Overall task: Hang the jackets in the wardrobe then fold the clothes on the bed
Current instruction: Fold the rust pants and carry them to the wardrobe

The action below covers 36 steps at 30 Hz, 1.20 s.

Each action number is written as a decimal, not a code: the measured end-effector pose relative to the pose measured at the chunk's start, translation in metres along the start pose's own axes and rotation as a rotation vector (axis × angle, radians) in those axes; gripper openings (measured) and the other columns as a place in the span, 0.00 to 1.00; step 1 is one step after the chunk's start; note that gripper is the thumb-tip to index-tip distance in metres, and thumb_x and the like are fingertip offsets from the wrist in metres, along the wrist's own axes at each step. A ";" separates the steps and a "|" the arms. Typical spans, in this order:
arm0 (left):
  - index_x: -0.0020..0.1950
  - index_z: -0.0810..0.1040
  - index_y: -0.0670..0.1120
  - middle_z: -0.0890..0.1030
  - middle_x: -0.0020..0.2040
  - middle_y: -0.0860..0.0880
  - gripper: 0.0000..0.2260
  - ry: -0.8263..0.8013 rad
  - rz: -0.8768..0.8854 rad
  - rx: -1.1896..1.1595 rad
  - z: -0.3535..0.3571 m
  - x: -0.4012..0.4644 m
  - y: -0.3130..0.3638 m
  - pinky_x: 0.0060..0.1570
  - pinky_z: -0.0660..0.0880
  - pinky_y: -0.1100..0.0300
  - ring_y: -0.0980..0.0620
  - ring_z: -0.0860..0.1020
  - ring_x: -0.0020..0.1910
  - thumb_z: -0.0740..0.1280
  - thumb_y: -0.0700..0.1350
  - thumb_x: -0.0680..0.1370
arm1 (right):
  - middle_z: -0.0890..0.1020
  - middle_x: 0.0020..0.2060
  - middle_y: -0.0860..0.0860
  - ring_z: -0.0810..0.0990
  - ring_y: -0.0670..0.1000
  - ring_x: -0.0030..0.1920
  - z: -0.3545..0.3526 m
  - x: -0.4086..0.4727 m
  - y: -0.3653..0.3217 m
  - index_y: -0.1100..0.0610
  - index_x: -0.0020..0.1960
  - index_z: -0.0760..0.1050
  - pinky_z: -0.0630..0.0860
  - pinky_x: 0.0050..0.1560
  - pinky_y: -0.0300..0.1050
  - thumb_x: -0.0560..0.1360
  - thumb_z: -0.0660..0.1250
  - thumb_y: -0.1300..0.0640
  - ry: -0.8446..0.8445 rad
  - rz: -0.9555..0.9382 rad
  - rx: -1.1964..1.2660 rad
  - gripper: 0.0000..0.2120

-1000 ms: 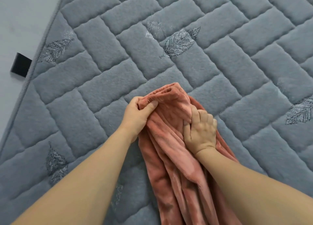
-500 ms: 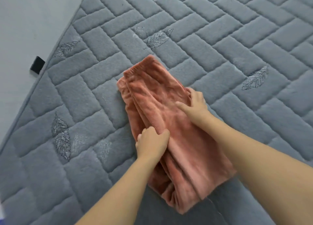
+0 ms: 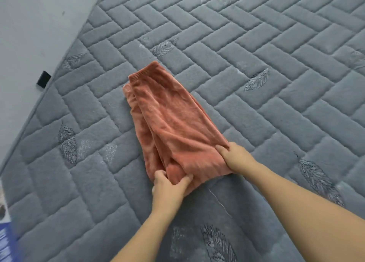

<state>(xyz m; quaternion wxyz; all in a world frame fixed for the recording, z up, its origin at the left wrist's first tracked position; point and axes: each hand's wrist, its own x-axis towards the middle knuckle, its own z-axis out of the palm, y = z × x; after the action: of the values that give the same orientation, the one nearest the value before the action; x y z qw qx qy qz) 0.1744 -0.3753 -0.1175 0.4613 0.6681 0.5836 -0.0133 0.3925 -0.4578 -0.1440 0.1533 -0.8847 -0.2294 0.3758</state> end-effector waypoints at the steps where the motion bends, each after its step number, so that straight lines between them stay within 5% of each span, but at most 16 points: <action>1: 0.57 0.73 0.47 0.77 0.57 0.47 0.25 -0.019 0.038 -0.056 0.000 0.000 0.004 0.60 0.72 0.47 0.46 0.75 0.58 0.72 0.62 0.71 | 0.79 0.59 0.58 0.77 0.59 0.58 0.001 -0.001 0.000 0.57 0.62 0.72 0.69 0.49 0.47 0.79 0.55 0.39 -0.006 0.002 0.037 0.24; 4: 0.51 0.80 0.55 0.81 0.51 0.52 0.06 0.008 0.158 -0.178 -0.004 -0.009 0.007 0.55 0.75 0.53 0.52 0.79 0.53 0.66 0.54 0.78 | 0.79 0.58 0.58 0.77 0.59 0.57 0.004 -0.008 0.008 0.57 0.60 0.74 0.67 0.48 0.46 0.81 0.54 0.42 -0.015 0.012 0.103 0.22; 7: 0.46 0.81 0.58 0.83 0.48 0.56 0.08 0.039 0.069 -0.263 -0.015 -0.025 -0.010 0.55 0.75 0.53 0.54 0.80 0.51 0.63 0.52 0.80 | 0.80 0.57 0.60 0.77 0.60 0.55 0.004 -0.015 0.021 0.60 0.58 0.76 0.69 0.50 0.47 0.82 0.54 0.45 -0.011 0.035 0.134 0.21; 10: 0.46 0.79 0.49 0.81 0.52 0.49 0.09 0.145 -0.102 0.042 -0.011 -0.043 -0.026 0.59 0.71 0.46 0.44 0.78 0.53 0.61 0.48 0.80 | 0.81 0.56 0.60 0.77 0.60 0.53 0.007 -0.021 0.026 0.60 0.57 0.76 0.68 0.48 0.47 0.81 0.55 0.45 -0.002 0.062 0.119 0.21; 12: 0.50 0.78 0.45 0.78 0.56 0.44 0.05 0.390 0.127 0.335 -0.002 -0.054 -0.023 0.56 0.70 0.46 0.40 0.75 0.54 0.64 0.39 0.77 | 0.80 0.57 0.60 0.77 0.60 0.57 0.007 -0.023 0.028 0.60 0.58 0.75 0.67 0.48 0.46 0.81 0.54 0.43 0.023 0.055 0.091 0.22; 13: 0.53 0.77 0.43 0.77 0.57 0.42 0.10 0.463 0.376 0.403 0.001 -0.058 -0.016 0.56 0.69 0.46 0.40 0.74 0.55 0.66 0.37 0.72 | 0.79 0.58 0.60 0.77 0.60 0.58 0.007 -0.025 0.029 0.59 0.59 0.74 0.67 0.49 0.47 0.81 0.54 0.41 0.022 0.038 0.076 0.24; 15: 0.58 0.75 0.42 0.75 0.59 0.42 0.18 0.422 0.814 0.471 0.007 -0.054 -0.001 0.62 0.66 0.47 0.42 0.72 0.58 0.67 0.38 0.68 | 0.79 0.60 0.58 0.76 0.60 0.60 0.007 -0.027 0.030 0.58 0.61 0.73 0.67 0.50 0.47 0.79 0.53 0.36 -0.001 0.011 0.057 0.28; 16: 0.61 0.73 0.42 0.74 0.61 0.42 0.19 0.406 0.828 0.422 0.008 -0.044 0.009 0.64 0.65 0.47 0.43 0.72 0.59 0.67 0.40 0.70 | 0.79 0.60 0.58 0.76 0.60 0.60 0.007 -0.028 0.031 0.58 0.62 0.72 0.68 0.51 0.47 0.78 0.53 0.33 -0.014 0.003 0.049 0.30; 19: 0.64 0.70 0.41 0.72 0.63 0.40 0.21 0.413 0.199 0.039 0.002 -0.004 0.038 0.65 0.67 0.47 0.40 0.71 0.61 0.68 0.49 0.76 | 0.79 0.60 0.57 0.76 0.59 0.59 0.012 -0.032 0.031 0.58 0.62 0.71 0.71 0.54 0.49 0.77 0.52 0.32 -0.022 0.008 0.044 0.32; 22: 0.46 0.76 0.44 0.80 0.50 0.43 0.14 0.138 -0.151 -0.197 -0.008 0.032 0.047 0.58 0.74 0.49 0.43 0.77 0.51 0.63 0.55 0.79 | 0.78 0.60 0.58 0.76 0.60 0.59 0.017 -0.034 0.027 0.60 0.63 0.70 0.72 0.55 0.51 0.79 0.52 0.34 0.012 0.035 0.062 0.31; 25: 0.38 0.74 0.43 0.76 0.38 0.46 0.15 0.199 -0.119 -0.375 -0.021 0.041 0.034 0.41 0.71 0.55 0.48 0.73 0.39 0.60 0.49 0.81 | 0.78 0.60 0.60 0.76 0.61 0.59 0.018 -0.033 0.027 0.61 0.63 0.70 0.72 0.56 0.52 0.80 0.51 0.36 0.010 0.072 0.044 0.29; 29: 0.47 0.75 0.43 0.79 0.45 0.46 0.06 0.395 -0.145 -0.227 -0.032 0.040 0.007 0.44 0.72 0.54 0.43 0.77 0.47 0.59 0.39 0.78 | 0.77 0.60 0.61 0.76 0.62 0.60 0.016 -0.031 0.024 0.61 0.62 0.69 0.72 0.58 0.54 0.80 0.51 0.37 -0.019 0.105 0.009 0.28; 33: 0.52 0.72 0.49 0.75 0.45 0.56 0.14 0.221 -0.011 -0.307 -0.029 0.057 0.035 0.44 0.69 0.57 0.55 0.74 0.44 0.64 0.58 0.78 | 0.77 0.60 0.61 0.75 0.62 0.60 0.018 -0.031 0.021 0.61 0.63 0.68 0.72 0.59 0.55 0.81 0.50 0.37 -0.021 0.130 -0.018 0.28; 36: 0.40 0.72 0.46 0.78 0.41 0.49 0.14 0.203 0.043 -0.278 -0.030 0.080 0.050 0.42 0.70 0.55 0.50 0.75 0.41 0.64 0.55 0.79 | 0.77 0.60 0.60 0.76 0.62 0.59 0.019 -0.031 0.016 0.60 0.63 0.67 0.71 0.60 0.56 0.81 0.49 0.38 -0.049 0.187 -0.046 0.27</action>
<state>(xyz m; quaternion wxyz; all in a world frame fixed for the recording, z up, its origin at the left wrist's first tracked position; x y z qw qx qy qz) 0.2238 -0.2902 -0.1146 0.4881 0.6079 0.6092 0.1452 0.3648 -0.4854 -0.1453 0.0915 -0.8961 -0.1581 0.4045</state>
